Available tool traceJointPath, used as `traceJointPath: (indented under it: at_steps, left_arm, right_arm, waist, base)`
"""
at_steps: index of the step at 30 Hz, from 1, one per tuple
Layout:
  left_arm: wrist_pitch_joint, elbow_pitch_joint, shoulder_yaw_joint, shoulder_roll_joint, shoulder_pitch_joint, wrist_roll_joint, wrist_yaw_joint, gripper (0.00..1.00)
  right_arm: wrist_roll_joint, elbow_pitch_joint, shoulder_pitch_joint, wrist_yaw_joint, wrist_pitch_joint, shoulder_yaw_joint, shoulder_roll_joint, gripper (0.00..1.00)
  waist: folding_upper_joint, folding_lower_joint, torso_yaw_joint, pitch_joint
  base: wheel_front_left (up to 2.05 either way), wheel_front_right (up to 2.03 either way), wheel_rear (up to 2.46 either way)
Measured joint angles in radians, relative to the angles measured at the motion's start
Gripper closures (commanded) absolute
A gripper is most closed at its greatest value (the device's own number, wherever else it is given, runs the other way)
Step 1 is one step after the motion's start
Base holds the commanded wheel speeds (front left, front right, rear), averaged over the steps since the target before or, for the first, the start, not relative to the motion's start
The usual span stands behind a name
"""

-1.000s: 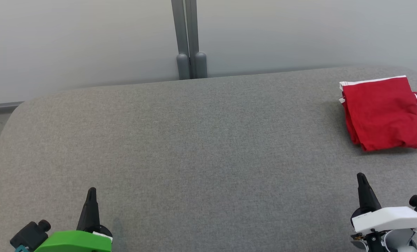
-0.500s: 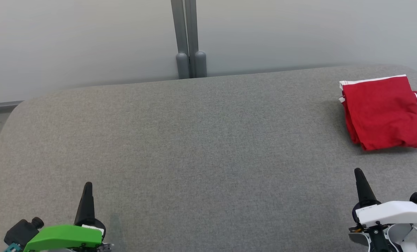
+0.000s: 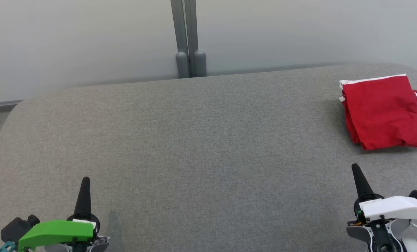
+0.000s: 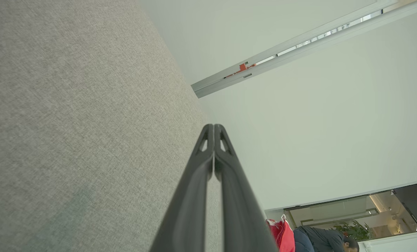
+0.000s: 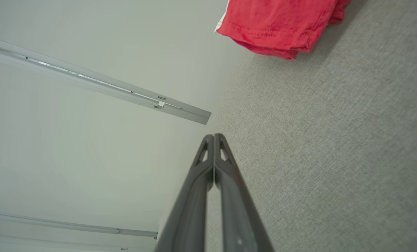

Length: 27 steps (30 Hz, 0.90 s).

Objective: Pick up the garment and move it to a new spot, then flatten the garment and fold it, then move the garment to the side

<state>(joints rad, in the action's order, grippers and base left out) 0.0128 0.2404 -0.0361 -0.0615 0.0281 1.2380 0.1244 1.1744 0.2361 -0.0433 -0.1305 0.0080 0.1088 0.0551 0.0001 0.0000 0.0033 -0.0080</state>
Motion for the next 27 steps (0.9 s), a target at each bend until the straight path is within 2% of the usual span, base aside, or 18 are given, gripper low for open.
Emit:
traceJointPath:
  at_steps: [27]
  left_arm:
    - [-0.071,0.002,-0.036,-0.001,0.044,0.247,0.003,1.0]
  right_arm:
    - [0.277,0.005,-0.037,0.0,0.066,0.003,-0.003,1.0]
  waist:
    - [0.0,0.0,-0.002,0.007]
  base:
    - [0.0,0.0,0.0]
